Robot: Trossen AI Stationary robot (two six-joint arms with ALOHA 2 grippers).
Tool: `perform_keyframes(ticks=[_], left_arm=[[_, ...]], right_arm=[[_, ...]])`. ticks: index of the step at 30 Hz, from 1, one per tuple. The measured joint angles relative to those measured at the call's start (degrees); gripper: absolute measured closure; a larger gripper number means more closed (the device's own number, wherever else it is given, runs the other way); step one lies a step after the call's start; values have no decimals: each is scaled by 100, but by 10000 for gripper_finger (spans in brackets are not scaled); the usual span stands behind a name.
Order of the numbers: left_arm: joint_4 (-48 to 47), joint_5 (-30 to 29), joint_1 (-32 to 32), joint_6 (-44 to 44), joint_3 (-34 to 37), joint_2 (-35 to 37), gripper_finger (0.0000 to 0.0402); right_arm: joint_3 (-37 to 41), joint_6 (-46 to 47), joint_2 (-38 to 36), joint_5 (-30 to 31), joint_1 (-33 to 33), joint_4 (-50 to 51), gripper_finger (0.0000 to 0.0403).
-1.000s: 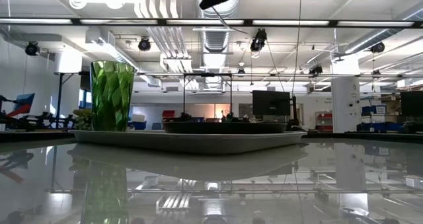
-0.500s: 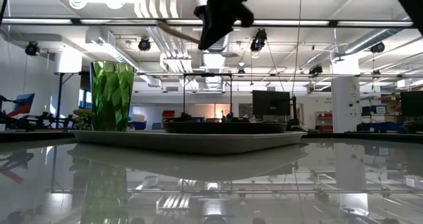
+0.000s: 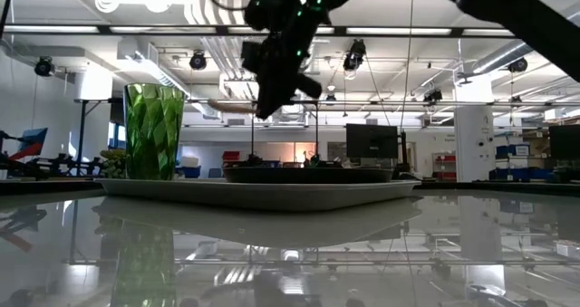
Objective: Pick and place plate/cup/fork/spoon on tray
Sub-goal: Put the orange fork on the gray tray
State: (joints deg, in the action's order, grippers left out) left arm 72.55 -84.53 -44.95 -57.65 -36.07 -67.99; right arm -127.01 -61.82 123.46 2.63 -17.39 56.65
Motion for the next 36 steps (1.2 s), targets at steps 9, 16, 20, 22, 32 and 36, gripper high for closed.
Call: perform_keyframes(ticks=[9,16,20,22,32,36], left_arm=[[0,-7,-4,-24,0,0,299],[-2,-22,-4,-45,-2,2,299],[0,-44,-7,-142,-2,-4,299],[-2,-44,-7,-146,-2,-4,299],[-2,-43,-7,-179,-7,-4,299],[0,-42,-7,-179,-7,-4,299]], right_arm=[[-184,-585,642,-113,-242,-525,374],[-191,-1421,920,-115,-253,-967,373],[-189,-1671,980,-119,-236,-1016,372],[-189,-1566,986,-137,-231,-1111,372],[-182,-1233,1212,-169,-198,-1247,372],[-182,-1235,1351,-163,-185,-1365,371]])
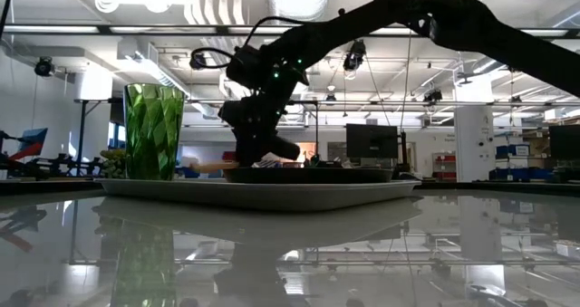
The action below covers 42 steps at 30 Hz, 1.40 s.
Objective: Pick and place plate/cup/fork/spoon on tray
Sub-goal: Put the orange fork on the gray tray
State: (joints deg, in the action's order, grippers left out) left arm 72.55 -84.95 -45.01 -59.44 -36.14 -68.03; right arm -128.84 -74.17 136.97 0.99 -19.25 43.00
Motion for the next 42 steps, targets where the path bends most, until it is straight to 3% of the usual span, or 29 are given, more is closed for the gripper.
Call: perform_keyframes(ticks=[11,18,42], left_arm=[[-2,52,0,0,0,0,299],[-2,61,0,2,0,0,299],[-2,70,0,4,0,2,299]], right_arm=[[40,-123,9,-11,28,-321,371],[76,-175,11,-452,24,-321,371],[328,-189,9,-599,24,-625,371]])
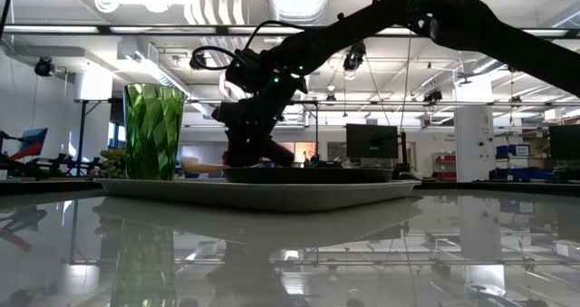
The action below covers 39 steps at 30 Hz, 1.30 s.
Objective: Pick and place plate/cup/fork/spoon on tray
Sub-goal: Put the orange fork on the gray tray, then return to Home Position
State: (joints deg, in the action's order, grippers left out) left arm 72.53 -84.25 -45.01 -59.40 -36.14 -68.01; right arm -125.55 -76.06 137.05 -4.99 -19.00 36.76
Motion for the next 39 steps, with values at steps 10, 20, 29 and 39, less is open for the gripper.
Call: perform_keyframes(ticks=[10,20,29,39], left_arm=[[0,2,0,0,0,0,299],[2,2,0,0,0,0,299],[0,4,0,2,0,0,299],[0,130,2,2,0,0,299]], right_arm=[[171,1,0,2,0,-275,361],[242,45,0,2,0,-600,325],[4,582,-162,375,90,-392,334],[-83,2361,-1411,670,414,742,382]])
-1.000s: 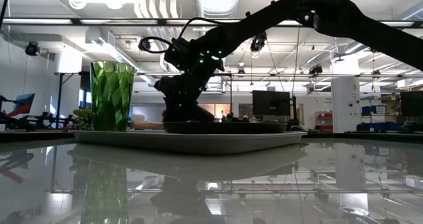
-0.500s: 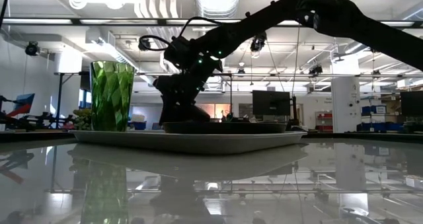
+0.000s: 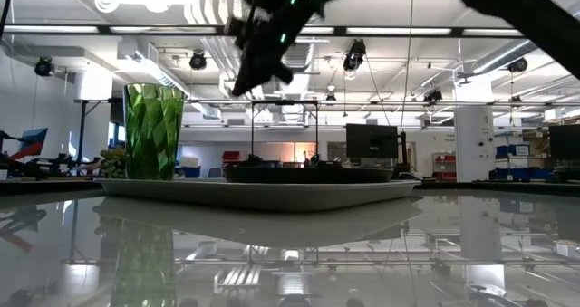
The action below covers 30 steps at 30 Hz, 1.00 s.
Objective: Pick and place plate/cup/fork/spoon on tray
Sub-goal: Return to Home Position
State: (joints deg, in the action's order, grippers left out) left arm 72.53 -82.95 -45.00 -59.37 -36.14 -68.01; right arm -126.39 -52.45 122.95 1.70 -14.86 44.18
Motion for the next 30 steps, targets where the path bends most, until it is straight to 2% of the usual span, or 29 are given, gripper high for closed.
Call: perform_keyframes(ticks=[8,13,19,26,30], left_arm=[[-9,12,-1,21,0,-22,299],[-12,10,-2,47,0,-22,299],[-51,-3,-2,246,0,-22,299],[-316,-10,-2,704,0,-130,299],[-313,-7,-2,820,0,-292,299]], right_arm=[[73,1277,-1341,-110,533,693,394],[592,1738,-2038,-215,1109,684,394],[2015,2135,-2860,-168,1830,-101,394],[4069,2600,-3840,-148,2471,-1694,394],[5158,2756,-4331,108,2785,-2665,394]])
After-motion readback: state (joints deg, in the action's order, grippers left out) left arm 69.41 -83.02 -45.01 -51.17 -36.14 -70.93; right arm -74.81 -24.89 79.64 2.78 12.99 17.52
